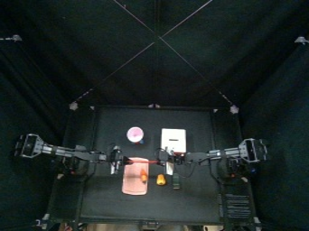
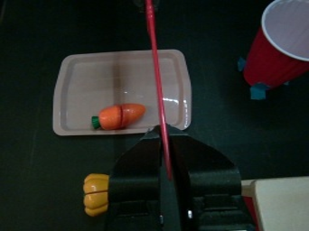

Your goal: Grab knife with both hands

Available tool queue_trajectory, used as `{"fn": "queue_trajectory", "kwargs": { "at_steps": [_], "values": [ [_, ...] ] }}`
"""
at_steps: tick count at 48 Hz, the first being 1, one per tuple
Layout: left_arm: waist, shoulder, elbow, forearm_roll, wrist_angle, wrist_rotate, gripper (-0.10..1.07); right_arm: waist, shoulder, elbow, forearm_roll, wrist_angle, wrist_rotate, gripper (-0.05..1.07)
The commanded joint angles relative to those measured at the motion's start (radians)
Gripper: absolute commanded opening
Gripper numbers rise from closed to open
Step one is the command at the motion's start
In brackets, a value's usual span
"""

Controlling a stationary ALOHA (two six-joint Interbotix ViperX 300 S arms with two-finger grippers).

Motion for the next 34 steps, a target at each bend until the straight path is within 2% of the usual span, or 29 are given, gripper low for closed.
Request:
{"fn": "queue_trajectory", "kwargs": {
  "at_steps": [1, 34],
  "values": [
    [-0.003, 0.0, -0.02, 0.0, -0.014, 0.002, 0.28, -0.002, -0.026, -0.012, 0.002, -0.012, -0.002, 0.21],
    [-0.002, 0.0, -0.017, 0.0, -0.009, -0.002, 0.28, -0.002, -0.018, -0.008, 0.002, -0.02, 0.0, 0.21]
  ]
}}
